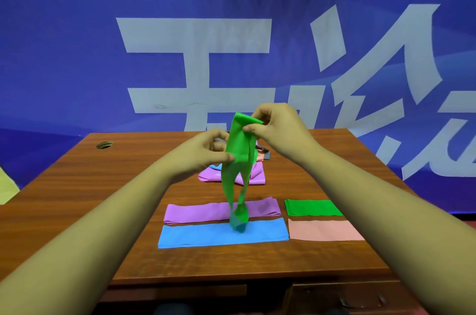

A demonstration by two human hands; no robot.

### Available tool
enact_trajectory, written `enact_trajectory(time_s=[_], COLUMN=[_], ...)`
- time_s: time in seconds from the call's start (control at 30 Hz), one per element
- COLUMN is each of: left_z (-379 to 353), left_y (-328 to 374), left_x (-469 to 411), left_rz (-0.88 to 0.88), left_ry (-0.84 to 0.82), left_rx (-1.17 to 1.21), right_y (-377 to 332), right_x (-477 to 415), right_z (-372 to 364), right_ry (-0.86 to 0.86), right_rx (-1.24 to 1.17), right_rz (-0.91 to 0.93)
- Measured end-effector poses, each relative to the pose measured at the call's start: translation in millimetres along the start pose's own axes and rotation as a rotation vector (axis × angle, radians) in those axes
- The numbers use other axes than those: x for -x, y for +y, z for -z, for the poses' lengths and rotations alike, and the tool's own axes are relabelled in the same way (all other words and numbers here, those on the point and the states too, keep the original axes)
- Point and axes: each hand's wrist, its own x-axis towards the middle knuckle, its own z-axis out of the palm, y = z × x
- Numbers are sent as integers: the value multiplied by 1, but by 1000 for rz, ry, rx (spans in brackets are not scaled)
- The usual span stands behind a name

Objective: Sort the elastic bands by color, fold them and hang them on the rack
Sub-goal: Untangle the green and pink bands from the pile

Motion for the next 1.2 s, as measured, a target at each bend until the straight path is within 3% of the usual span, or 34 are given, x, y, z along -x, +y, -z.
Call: enact_trajectory(time_s=[0.1, 0.2, 0.33, 0.5, 0.6, 0.83, 1.03, 1.13, 1.2], left_z=[-1, -2, 1, 6, 9, 14, 18, 14, 8], left_y=[-3, -3, 3, 13, 12, 10, 18, 25, 29], left_x=[2, 3, 0, -3, -4, -4, -6, -4, -3], left_rz=[-17, -49, -76, -77, -74, -61, -113, -130, -146], left_ry=[-68, 93, 289, 364, 381, 504, 675, 604, 534], left_rx=[-152, -72, -48, -69, -112, -242, -201, -48, -14], right_y=[5, 6, 9, 14, 13, 15, 30, 38, 32], right_x=[-5, -2, 9, 20, 26, 30, 37, 39, 41], right_z=[7, 12, 15, 10, 7, 0, 2, 1, -3], right_ry=[49, 75, -69, -190, -238, -43, 33, -185, -284], right_rx=[-76, -153, -312, -550, -508, -104, 464, 377, 13], right_rz=[-37, -58, -71, -94, -30, 125, 230, 200, 58])
